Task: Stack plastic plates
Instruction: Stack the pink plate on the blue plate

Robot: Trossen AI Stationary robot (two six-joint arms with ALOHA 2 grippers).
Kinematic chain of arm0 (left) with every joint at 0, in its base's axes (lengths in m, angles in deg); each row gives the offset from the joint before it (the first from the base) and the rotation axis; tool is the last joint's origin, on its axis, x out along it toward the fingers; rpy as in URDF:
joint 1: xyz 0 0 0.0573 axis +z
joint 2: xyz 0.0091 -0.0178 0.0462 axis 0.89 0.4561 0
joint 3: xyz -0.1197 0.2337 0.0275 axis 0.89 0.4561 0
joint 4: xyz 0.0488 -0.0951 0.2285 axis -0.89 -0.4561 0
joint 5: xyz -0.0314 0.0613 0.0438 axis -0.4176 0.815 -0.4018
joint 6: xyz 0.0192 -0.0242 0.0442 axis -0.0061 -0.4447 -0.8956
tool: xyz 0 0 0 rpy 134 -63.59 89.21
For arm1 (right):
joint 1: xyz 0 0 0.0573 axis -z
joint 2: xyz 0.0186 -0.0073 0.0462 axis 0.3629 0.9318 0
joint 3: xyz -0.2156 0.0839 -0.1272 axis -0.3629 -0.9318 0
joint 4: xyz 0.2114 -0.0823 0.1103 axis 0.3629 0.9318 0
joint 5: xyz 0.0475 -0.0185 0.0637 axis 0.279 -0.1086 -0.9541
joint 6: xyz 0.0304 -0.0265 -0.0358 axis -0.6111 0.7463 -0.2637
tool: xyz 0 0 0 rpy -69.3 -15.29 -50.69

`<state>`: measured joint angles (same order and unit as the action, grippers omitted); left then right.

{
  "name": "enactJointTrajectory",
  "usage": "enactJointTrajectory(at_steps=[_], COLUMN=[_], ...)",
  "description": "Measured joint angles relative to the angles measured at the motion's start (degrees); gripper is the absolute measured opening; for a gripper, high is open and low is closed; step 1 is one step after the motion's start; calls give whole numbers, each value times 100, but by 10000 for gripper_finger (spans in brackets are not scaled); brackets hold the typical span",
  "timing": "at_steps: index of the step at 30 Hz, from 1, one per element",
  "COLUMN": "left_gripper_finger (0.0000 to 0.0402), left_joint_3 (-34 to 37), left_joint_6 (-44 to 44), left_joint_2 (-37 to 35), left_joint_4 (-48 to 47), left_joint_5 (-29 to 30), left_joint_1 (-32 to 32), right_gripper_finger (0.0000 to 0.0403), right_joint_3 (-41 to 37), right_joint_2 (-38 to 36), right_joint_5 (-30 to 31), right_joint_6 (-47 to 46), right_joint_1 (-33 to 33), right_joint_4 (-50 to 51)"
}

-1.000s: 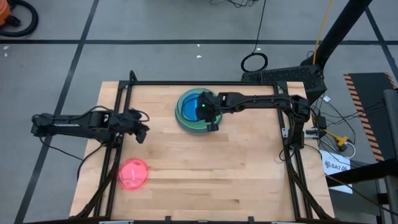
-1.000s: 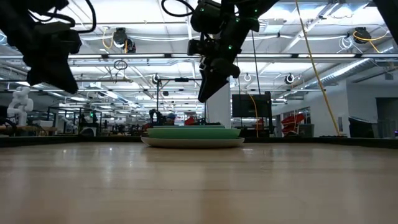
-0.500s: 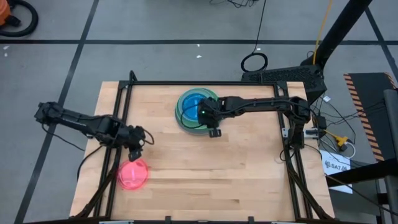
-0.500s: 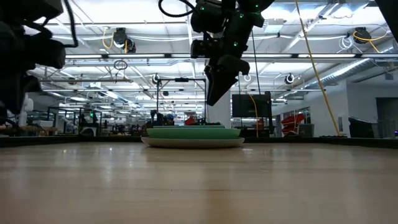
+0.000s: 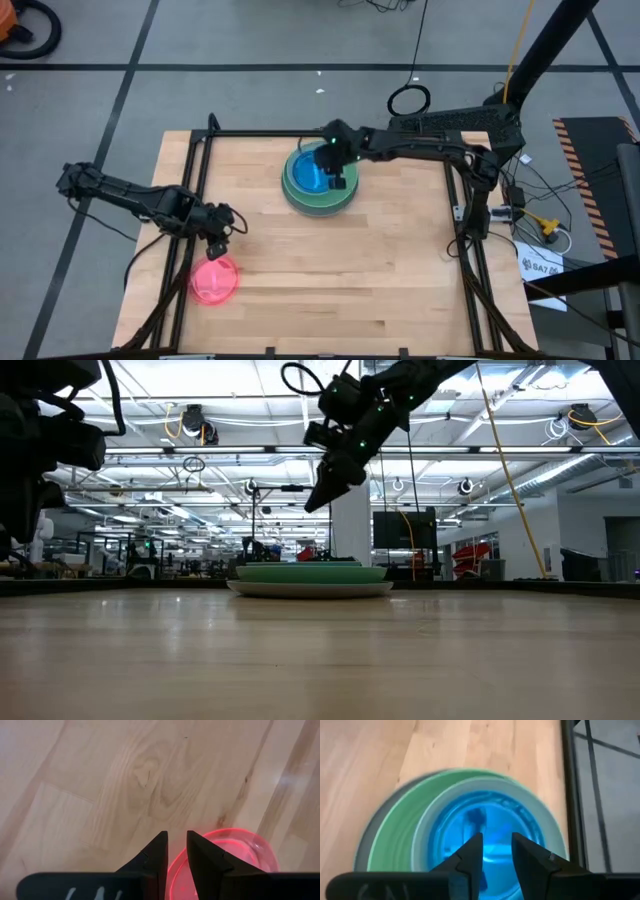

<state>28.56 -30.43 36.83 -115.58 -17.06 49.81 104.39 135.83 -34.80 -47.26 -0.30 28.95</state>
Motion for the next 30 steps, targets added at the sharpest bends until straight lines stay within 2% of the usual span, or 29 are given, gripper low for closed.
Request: enactJointTrajectory(at_steps=[6, 10, 15, 23, 30], left_gripper_finger=[77, 77, 77, 77, 77], left_joint_3=[0, 0, 0, 0, 0], left_joint_6=[-326, -370, -375, -617, -537], left_joint_2=[2, 5, 7, 7, 7], left_joint_4=[1, 11, 98, 87, 113], left_joint_5=[-30, 13, 96, 328, 476], left_joint_1=[140, 163, 157, 157, 145], right_gripper_finger=[95, 95, 95, 95, 95], right_joint_3=[-12, -382, -829, -2200, -3687], right_joint_2=[0, -7, -4, -2, 2], right_joint_5=[-556, -750, -816, -1195, -1143], right_joint_6=[-128, -133, -225, -315, -922], right_joint_1=[155, 66, -53, -282, -494], right_joint_4=[-438, -1482, -2194, -3978, -6374])
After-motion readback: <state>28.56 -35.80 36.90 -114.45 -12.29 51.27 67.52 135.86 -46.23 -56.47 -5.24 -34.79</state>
